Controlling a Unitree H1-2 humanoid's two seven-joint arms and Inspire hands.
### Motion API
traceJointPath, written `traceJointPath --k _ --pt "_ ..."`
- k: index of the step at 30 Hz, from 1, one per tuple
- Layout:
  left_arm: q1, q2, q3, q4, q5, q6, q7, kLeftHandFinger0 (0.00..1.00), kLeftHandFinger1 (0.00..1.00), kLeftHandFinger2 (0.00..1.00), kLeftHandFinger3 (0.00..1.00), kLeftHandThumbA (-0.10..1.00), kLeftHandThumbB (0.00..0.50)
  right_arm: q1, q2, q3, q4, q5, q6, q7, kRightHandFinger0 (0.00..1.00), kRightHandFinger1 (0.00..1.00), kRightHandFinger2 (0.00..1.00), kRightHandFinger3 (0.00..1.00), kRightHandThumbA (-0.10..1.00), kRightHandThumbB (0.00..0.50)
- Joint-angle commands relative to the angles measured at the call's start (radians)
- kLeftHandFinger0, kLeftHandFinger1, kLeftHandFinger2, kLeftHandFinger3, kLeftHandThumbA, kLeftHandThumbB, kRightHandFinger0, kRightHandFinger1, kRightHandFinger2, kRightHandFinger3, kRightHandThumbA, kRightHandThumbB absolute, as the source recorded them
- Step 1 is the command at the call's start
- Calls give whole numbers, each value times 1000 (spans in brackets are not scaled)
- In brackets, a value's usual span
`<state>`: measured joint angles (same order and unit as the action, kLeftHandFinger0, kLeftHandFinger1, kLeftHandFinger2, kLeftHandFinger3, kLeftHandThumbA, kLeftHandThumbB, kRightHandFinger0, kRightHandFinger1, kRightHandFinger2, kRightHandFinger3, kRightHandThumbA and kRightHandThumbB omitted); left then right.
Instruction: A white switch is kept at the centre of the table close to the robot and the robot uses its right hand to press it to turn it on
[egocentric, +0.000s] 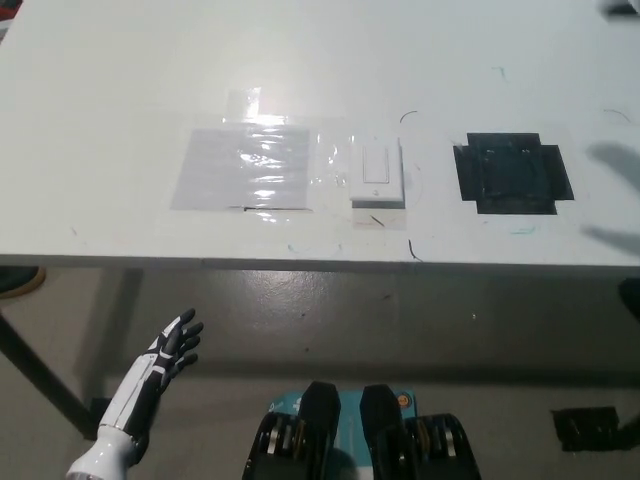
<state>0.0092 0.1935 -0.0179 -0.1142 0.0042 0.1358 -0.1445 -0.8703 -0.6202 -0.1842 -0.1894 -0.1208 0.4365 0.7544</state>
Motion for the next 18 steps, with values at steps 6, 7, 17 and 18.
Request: traceJointPath --k 6,7,17,18 --pt "-70 -9 20 -26 -48 -6 -8 1000 1000 1000 1000 1000 127 578 -72 -653 -531 1025 34 -121 1000 1000 1000 1000 1000 302" --pt "-72 -11 20 -27 -47 -4 -6 1000 1000 1000 1000 1000 133 600 -38 -659 -570 980 28 -149 1000 1000 1000 1000 1000 307" --pt "-65 -19 27 -54 -23 -27 19 1000 1000 1000 1000 1000 129 880 542 -293 -595 358 -406 -297 1000 1000 1000 1000 1000 295" --pt "-60 -20 29 -62 -24 -31 21 1000 1000 1000 1000 1000 129 915 588 -264 -555 306 -429 -303 1000 1000 1000 1000 1000 304"
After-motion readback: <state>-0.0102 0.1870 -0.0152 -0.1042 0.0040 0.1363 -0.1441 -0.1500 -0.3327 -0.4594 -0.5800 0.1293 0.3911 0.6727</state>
